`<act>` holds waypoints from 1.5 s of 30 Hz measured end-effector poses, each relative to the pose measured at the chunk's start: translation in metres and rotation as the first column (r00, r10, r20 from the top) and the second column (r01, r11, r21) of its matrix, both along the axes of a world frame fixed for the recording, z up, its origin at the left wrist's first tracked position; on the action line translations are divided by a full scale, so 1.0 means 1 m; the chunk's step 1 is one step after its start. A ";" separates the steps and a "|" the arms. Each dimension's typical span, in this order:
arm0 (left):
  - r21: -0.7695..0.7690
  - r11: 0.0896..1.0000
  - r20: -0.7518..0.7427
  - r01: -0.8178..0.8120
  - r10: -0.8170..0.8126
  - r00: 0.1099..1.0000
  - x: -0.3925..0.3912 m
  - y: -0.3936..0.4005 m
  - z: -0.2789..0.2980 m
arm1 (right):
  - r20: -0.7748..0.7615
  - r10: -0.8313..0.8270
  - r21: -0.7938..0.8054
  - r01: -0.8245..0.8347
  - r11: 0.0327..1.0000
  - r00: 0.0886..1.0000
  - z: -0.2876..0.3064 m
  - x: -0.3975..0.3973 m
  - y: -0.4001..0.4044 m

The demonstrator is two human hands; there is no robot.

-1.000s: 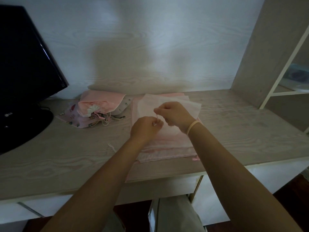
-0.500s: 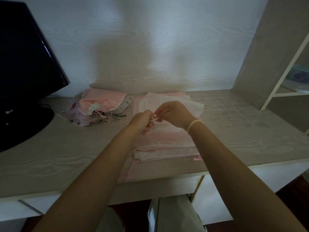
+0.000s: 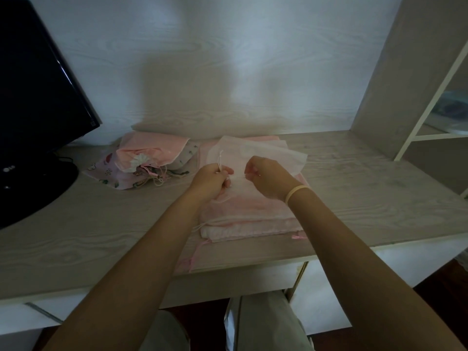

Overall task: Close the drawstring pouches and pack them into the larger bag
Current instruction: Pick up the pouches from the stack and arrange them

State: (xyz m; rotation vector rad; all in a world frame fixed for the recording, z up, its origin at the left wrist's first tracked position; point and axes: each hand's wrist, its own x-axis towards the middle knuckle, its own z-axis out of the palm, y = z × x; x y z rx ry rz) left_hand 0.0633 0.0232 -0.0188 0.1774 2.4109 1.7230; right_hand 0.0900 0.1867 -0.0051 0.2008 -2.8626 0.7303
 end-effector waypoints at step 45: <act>-0.201 0.971 -0.397 -0.130 0.041 0.917 0.011 -0.002 -0.010 | 0.001 -0.023 0.163 0.023 0.986 1.000 0.010 0.005 -0.030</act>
